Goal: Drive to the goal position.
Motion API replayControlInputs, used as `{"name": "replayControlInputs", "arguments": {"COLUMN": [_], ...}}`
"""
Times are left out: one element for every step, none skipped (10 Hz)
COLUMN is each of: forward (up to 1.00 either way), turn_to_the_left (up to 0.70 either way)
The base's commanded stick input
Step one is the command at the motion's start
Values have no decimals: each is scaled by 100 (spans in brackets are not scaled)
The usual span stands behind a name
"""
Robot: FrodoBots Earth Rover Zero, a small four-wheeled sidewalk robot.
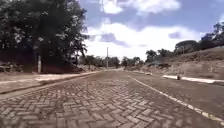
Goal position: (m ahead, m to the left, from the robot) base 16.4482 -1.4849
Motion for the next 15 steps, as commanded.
{"name": "replayControlInputs", "arguments": {"forward": [70,70,70,70,70,70,70,70,70,70,70,70,70,70,70], "turn_to_the_left": [0,0,0,0,0,0,0,0,0,0,0,0,0,0,0]}}
